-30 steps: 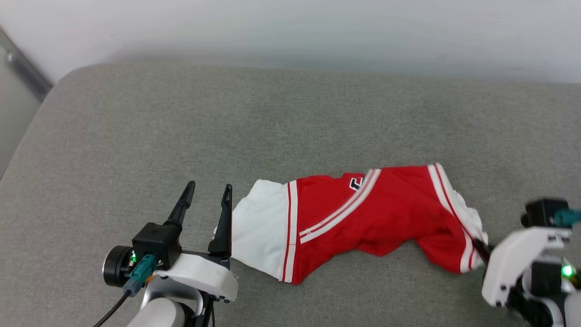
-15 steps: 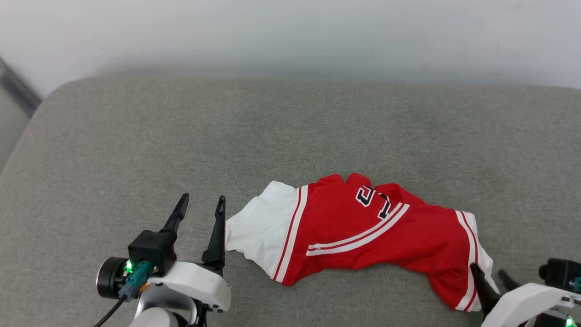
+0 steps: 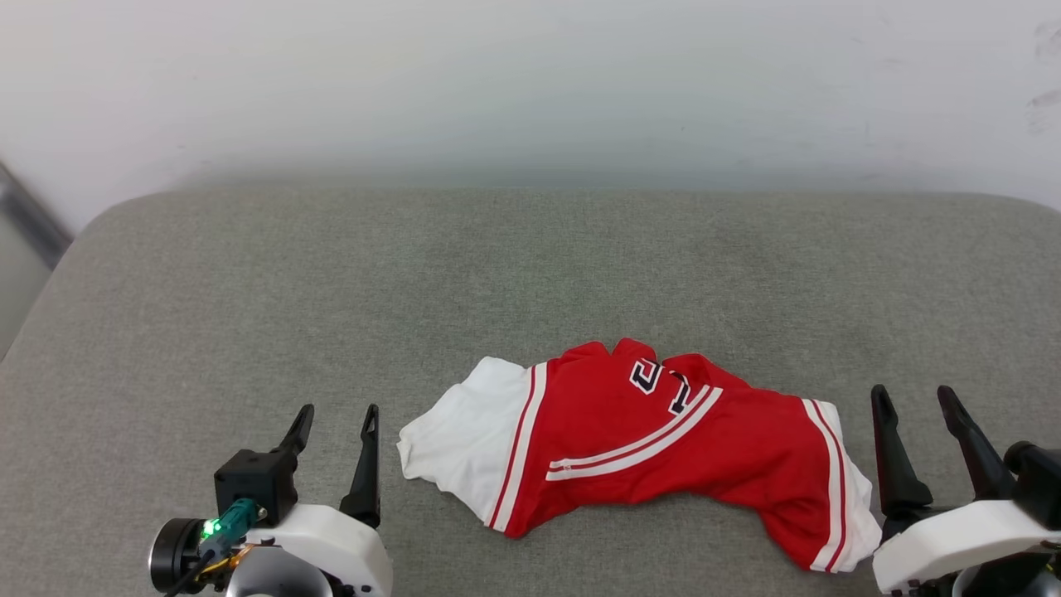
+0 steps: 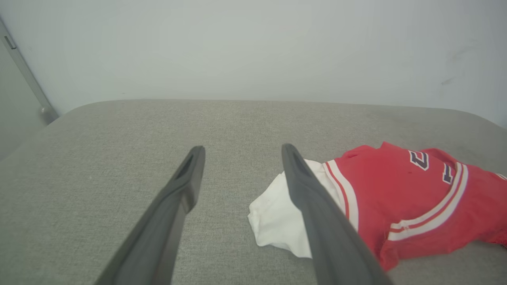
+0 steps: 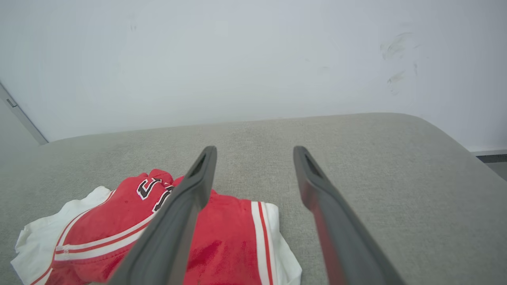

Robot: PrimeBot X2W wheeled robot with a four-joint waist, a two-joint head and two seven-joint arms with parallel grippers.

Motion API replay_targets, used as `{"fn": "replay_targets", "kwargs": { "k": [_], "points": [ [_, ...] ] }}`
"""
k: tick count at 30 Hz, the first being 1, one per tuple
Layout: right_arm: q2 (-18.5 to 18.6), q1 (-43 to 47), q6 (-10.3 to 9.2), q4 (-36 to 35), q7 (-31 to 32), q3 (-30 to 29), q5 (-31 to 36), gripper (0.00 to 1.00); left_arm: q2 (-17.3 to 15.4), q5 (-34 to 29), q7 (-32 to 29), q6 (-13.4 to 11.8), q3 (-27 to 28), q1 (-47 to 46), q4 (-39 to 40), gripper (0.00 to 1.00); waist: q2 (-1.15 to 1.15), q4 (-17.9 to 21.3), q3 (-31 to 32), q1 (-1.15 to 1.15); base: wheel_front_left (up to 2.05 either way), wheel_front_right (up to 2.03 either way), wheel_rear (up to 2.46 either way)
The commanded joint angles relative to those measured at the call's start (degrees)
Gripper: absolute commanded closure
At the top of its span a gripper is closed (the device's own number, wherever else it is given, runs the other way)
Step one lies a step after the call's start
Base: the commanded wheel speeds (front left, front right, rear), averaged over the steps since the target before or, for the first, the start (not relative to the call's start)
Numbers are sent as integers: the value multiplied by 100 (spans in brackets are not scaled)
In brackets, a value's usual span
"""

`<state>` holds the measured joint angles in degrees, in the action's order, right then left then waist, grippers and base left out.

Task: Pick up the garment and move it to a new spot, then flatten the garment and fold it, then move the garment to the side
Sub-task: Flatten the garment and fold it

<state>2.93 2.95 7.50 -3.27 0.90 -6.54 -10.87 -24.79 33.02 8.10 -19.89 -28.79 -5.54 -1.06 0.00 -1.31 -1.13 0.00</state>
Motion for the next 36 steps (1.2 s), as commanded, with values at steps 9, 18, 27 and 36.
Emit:
{"fn": "replay_targets", "kwargs": {
  "k": [9,18,27,36],
  "points": [
    [-7,230,-2,-915,140,439,-39,0,-478,473,-1808,460,-233,-639,-354,0,0,318,-322,0,0,0,0],
    [-9,-64,-2,-1005,137,601,-38,0,-587,780,-3202,1132,-652,-1436,-1138,0,0,591,-862,0,0,0,0],
    [-9,-182,-2,-944,38,650,37,0,-393,1032,-4126,1540,-1083,-1603,-1851,100,0,654,-1024,0,0,0,0],
    [-9,-65,-2,-823,235,497,154,0,-370,905,-3213,1321,-745,-1601,-1736,100,0,552,-783,0,0,0,0]
  ]
}}
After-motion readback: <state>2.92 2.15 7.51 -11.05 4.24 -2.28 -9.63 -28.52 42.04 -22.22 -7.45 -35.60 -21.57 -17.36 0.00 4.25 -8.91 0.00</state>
